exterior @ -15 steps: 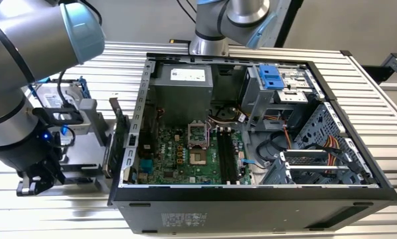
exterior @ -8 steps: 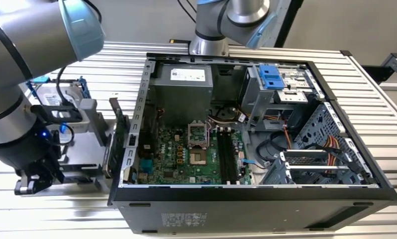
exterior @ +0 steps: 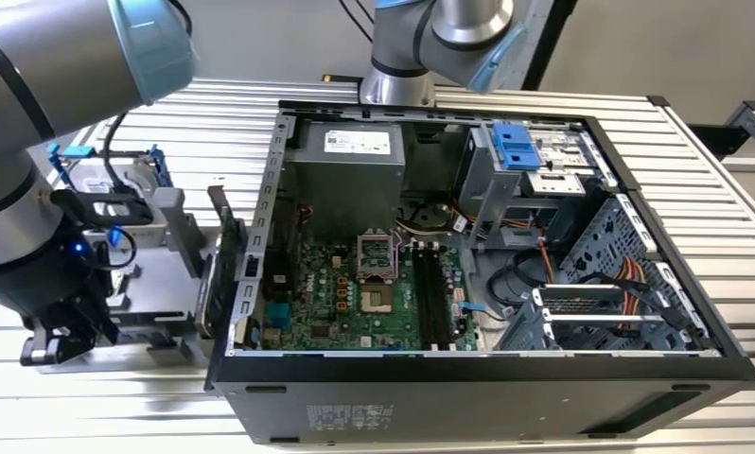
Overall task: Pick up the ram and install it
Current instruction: 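Pick up the ram and move it above insertion slot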
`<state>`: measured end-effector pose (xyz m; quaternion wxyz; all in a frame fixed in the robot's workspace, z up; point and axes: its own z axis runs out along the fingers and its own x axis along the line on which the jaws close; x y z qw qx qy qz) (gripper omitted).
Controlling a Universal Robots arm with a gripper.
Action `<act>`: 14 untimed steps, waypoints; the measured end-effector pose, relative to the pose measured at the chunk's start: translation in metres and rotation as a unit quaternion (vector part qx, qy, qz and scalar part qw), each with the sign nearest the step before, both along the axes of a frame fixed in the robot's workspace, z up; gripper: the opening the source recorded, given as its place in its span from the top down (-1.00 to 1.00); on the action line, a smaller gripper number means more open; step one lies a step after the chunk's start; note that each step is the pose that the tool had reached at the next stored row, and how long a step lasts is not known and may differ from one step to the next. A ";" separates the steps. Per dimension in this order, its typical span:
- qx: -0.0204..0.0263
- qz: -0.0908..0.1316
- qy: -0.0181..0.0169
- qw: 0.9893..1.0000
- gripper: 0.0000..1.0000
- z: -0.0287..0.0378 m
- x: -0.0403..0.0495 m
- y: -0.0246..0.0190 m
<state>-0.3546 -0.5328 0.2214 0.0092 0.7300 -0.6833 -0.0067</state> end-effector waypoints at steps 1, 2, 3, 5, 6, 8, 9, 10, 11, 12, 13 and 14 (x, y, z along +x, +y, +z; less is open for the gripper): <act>0.000 0.000 0.000 1.000 1.00 0.0015 0.0000 0.0000; 0.000 0.000 0.000 1.000 1.00 0.0030 0.0000 0.0000; 0.000 0.000 0.000 1.000 1.00 0.0042 0.0000 0.0000; 0.000 0.000 0.000 1.000 1.00 0.0063 0.0001 -0.0001; 0.000 0.000 0.000 1.000 1.00 0.0073 0.0001 -0.0001; 0.000 0.000 0.000 1.000 1.00 0.0089 0.0001 -0.0001; 0.000 0.000 0.000 1.000 1.00 0.0096 0.0001 0.0000; 0.000 0.000 0.000 1.000 1.00 0.0105 0.0000 0.0000; 0.000 0.000 0.000 1.000 1.00 0.0112 0.0000 0.0000; 0.000 0.000 0.000 1.000 1.00 0.0119 0.0000 0.0000; 0.000 0.000 0.000 1.000 1.00 0.0126 0.0000 0.0000; 0.000 0.000 0.000 1.000 1.00 0.0133 0.0000 0.0000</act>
